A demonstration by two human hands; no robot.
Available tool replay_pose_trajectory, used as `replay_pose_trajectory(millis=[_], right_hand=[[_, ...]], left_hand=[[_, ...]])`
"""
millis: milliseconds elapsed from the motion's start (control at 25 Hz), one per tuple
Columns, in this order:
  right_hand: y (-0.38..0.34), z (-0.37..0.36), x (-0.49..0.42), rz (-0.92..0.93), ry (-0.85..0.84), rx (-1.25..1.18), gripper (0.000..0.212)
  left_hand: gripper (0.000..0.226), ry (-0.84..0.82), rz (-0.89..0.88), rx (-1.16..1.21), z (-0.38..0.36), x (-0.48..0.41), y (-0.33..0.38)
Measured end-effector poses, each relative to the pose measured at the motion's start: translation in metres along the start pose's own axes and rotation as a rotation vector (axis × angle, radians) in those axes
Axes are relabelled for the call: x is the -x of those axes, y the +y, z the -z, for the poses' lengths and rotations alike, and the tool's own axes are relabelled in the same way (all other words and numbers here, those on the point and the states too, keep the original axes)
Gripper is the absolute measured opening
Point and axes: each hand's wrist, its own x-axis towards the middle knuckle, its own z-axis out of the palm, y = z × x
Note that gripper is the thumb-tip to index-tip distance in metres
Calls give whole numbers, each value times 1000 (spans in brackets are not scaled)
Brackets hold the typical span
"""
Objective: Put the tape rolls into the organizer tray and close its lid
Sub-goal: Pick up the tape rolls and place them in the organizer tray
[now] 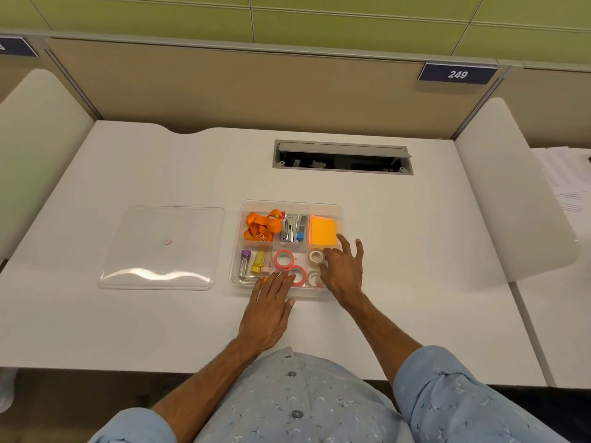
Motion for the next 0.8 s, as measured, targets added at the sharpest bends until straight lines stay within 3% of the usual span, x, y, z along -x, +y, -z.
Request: replay_pose_trajectory(millis=[200, 360, 520, 800], right_hand=[[17, 10, -4, 53, 134, -79, 28], [34, 13, -1, 201, 23, 22, 26], [32, 5, 8, 162, -44, 81, 29], [24, 5, 7, 136, 2, 146, 35]], left_hand=[[61, 50, -3, 26, -1, 0, 1], [59, 82, -9, 39, 0, 2, 3], [60, 67, 4, 45, 0, 1, 5], [60, 52, 17, 38, 1, 3, 6]])
